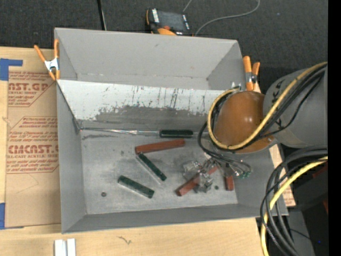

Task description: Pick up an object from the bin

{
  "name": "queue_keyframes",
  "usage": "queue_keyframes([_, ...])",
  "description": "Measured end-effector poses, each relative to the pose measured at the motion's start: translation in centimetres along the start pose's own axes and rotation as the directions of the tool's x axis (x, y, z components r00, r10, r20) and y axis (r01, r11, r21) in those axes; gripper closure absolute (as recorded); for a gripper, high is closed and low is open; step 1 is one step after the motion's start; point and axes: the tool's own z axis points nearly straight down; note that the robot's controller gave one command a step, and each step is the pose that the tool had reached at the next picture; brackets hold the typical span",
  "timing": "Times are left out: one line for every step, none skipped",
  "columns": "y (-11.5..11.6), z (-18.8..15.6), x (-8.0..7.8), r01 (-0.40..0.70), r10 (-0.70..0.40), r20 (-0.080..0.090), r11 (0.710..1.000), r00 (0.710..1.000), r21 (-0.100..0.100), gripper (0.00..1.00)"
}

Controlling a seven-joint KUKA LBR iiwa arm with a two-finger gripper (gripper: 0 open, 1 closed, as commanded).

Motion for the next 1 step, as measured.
queue_keyframes([1.99,-18.18,-0.34,-0.065,0.065,0.009,0.998,0.998,0.005,1.0])
